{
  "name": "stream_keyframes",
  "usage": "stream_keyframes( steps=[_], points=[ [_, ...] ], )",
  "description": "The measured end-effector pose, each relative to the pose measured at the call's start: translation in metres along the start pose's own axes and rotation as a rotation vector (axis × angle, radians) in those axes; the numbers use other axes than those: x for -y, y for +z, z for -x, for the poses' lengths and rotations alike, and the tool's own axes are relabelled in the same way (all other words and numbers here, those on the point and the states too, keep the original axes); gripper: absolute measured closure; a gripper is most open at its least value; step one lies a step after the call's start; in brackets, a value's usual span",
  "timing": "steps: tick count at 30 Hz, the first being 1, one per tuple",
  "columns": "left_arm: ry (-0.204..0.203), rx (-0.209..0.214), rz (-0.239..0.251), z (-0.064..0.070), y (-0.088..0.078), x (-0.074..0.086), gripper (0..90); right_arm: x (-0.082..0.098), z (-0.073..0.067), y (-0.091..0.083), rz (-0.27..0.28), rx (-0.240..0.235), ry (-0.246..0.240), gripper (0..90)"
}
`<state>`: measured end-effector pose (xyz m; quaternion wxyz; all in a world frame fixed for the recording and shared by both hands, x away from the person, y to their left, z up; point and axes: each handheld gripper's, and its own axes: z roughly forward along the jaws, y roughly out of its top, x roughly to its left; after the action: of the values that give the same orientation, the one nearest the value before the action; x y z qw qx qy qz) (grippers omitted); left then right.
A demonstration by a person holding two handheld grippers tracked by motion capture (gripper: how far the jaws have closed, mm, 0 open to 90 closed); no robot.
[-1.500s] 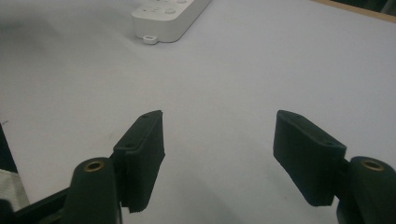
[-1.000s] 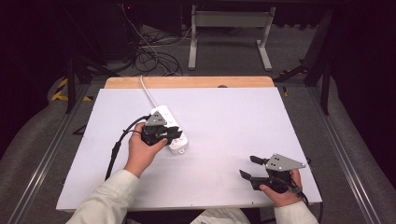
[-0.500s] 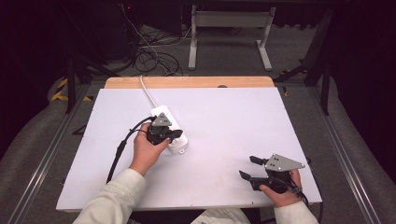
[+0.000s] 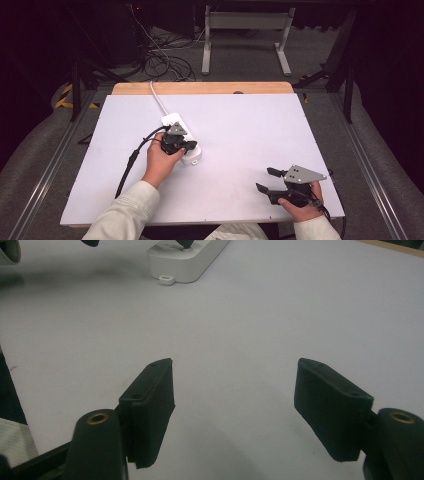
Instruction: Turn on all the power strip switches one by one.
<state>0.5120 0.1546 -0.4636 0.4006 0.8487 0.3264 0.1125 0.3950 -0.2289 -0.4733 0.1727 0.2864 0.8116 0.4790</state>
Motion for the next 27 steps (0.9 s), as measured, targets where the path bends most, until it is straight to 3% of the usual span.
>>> stream_keyframes(
  steps=[5,16,21,27],
  points=[
    [0.028,-0.024,-0.003,0.0002,-0.0004,0.0000,89.9,0.0000,0.0000,0.0003,-0.002,-0.001,-0.001,33.0],
    [0.023,-0.020,0.007,0.0015,0.0006,0.0023,90.0,0.0000,-0.0003,0.0001,-0.004,-0.002,-0.001,32.7],
    [0.048,-0.038,0.014,0.0036,0.0016,0.0036,90.0,0.0000,-0.0006,0.0001,-0.005,-0.003,0.000,32.7],
    [0.050,-0.056,0.016,0.0049,0.0021,0.0047,90.0,0.0000,-0.0009,0.0002,-0.005,-0.003,0.001,32.7]
  ],
)
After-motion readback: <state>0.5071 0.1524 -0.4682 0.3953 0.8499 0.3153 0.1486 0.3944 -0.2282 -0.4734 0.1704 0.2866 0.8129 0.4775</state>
